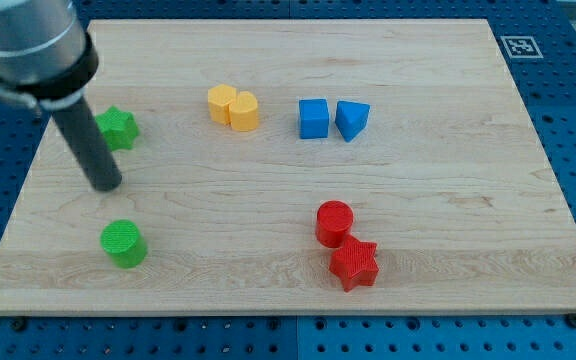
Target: Move the green circle closer towards the green star
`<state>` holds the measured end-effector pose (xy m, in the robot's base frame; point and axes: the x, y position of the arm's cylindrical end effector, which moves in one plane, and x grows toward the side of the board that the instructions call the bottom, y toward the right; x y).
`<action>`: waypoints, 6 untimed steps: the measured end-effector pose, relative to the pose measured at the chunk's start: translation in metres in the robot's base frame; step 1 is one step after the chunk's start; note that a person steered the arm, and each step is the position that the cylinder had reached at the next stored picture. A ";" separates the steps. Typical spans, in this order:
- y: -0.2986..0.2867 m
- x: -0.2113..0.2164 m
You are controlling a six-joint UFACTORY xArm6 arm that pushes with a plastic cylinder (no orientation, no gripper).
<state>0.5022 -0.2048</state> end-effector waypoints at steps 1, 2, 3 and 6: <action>0.000 0.057; 0.004 0.096; 0.043 0.115; 0.050 0.111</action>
<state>0.6128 -0.1550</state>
